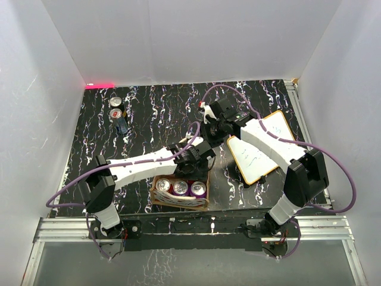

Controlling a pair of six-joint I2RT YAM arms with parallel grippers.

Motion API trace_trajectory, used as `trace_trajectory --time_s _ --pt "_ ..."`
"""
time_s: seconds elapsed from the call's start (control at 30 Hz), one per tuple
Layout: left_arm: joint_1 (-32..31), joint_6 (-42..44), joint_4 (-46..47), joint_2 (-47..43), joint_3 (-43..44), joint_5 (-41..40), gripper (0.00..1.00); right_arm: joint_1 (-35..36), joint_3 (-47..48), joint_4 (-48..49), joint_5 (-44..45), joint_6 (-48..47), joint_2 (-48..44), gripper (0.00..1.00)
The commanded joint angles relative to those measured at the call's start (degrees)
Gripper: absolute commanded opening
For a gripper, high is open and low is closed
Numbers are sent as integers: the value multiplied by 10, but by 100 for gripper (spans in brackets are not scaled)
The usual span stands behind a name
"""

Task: Take the beverage out of the canvas bag

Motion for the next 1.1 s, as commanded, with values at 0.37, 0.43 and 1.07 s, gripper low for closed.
trace_trajectory --time_s 0.37,0.43,1.07 --pt "-5 15 -126 -51 147 -53 30 6 25 50 -32 6 -18 12" --pt "-4 12 -132 -69 153 -63 29 6 24 50 -32 6 -18 12" --pt "24 33 -237 -190 296 -162 1 7 18 50 -44 9 -13 12"
